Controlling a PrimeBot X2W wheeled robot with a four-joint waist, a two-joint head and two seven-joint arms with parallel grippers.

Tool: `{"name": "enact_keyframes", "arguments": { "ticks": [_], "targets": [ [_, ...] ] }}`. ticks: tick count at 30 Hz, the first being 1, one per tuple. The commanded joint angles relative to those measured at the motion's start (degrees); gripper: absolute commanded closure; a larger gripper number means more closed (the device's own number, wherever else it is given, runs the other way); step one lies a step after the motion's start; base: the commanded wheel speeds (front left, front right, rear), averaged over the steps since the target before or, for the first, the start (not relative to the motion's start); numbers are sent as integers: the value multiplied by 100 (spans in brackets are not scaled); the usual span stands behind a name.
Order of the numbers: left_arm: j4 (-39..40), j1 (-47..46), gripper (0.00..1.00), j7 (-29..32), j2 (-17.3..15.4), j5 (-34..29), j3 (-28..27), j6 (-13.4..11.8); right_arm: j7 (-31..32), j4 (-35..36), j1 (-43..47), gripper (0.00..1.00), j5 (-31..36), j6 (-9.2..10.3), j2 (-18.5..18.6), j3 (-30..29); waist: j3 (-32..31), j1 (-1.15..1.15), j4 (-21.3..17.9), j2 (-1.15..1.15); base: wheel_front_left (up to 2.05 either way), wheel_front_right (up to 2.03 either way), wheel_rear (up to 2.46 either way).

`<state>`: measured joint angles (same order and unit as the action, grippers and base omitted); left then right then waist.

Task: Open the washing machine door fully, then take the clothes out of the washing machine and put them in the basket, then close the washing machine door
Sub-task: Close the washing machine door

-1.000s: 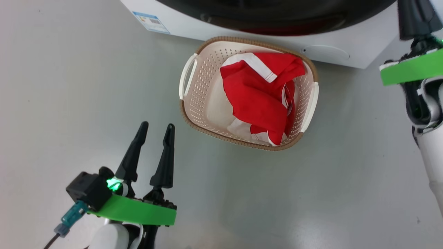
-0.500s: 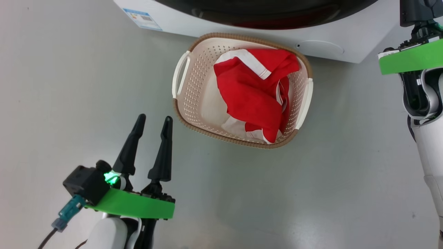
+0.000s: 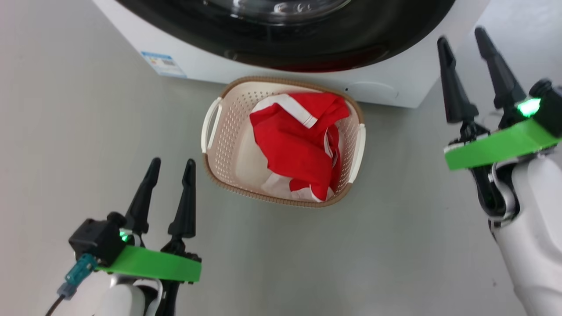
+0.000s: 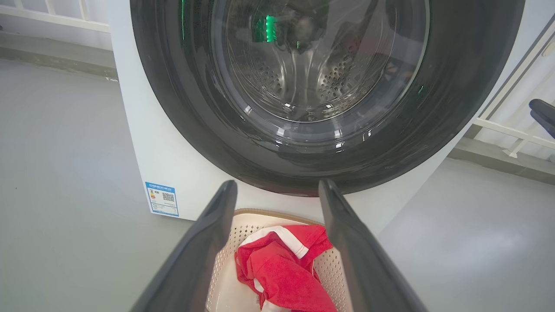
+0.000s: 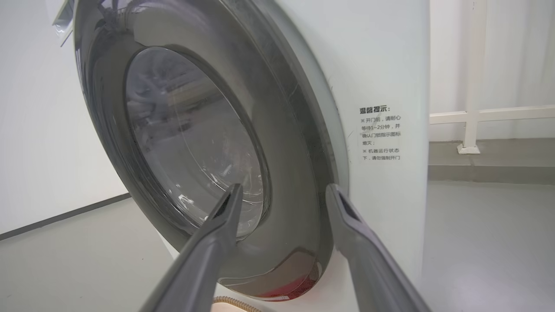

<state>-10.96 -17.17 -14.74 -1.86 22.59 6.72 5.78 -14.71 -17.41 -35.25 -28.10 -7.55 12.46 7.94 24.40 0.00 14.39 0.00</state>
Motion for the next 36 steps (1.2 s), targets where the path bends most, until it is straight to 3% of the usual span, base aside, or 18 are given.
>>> {"name": "enact_keyframes", "arguments": {
  "ticks": [1, 16, 36],
  "targets": [
    [45, 187, 0, -26, -102, -123, -281, 71, -29, 185, 315, 0, 72, 6, -101, 13, -327, 0, -240, 0, 0, 0, 0],
    [-210, 693, 0, -26, -102, -688, -781, 168, -29, 358, 2084, 0, 132, 6, -387, -346, -1247, 0, -814, 0, 0, 0, 0],
    [-216, 1115, 0, -26, -320, -742, -1032, 170, -29, 335, 3190, 0, 177, 6, -503, -644, -1765, 0, -1435, 0, 0, 0, 0]
  ]
}}
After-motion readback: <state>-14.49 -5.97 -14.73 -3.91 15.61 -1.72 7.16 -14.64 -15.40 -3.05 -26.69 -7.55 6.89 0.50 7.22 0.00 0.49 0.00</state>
